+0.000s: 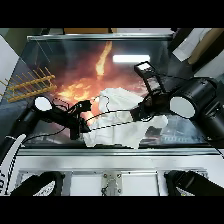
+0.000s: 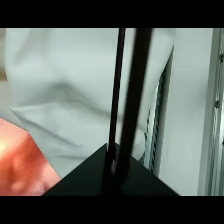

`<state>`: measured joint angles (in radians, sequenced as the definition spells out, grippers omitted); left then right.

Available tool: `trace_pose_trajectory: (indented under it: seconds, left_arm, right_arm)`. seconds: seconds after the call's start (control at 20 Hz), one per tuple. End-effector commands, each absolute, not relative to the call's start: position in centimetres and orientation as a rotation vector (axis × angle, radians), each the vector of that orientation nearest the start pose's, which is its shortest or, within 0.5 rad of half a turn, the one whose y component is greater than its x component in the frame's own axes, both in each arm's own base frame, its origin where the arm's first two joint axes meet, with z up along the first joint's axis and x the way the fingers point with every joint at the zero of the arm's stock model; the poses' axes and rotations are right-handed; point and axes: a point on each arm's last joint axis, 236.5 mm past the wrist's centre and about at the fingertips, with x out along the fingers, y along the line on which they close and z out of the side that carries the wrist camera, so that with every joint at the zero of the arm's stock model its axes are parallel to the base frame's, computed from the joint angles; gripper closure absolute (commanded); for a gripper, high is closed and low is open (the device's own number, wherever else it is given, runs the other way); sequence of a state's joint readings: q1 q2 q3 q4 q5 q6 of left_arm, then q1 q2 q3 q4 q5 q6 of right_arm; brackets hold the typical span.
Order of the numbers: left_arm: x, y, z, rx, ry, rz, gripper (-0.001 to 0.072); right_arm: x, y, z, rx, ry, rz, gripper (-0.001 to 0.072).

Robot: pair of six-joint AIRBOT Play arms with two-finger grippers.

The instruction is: Fold the clothes and pants, and hang the long-sleeved shirts on hangers.

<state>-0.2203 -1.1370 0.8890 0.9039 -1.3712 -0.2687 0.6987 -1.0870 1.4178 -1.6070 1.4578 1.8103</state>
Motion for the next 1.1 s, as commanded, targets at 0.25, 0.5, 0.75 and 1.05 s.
trace_pose_trajectory:
  seconds: [0.25, 0.5, 0.75, 1.05]
  left_arm:
    - [24.3, -21.3, 1.0, 0.45, 0.993, -1.426, 0.0696]
    - [23.8, -20.8, 0.8, 0.455, 1.027, -1.43, 0.0696]
    - [23.6, -20.4, 0.5, 0.476, 1.044, -1.43, 0.0696]
    - [23.3, -20.3, 0.6, 0.474, 1.053, -1.441, 0.0696]
  right_arm:
    - [27.5, 27.8, 17.6, -0.049, 0.984, 0.59, 0.0695]
    - [28.6, 24.1, 17.9, -0.095, 0.966, 0.445, 0.0696]
    - [28.8, 20.7, 18.8, -0.068, 0.966, 0.358, 0.0695]
    - [28.2, 17.5, 18.5, -0.061, 1.029, 0.274, 0.0695]
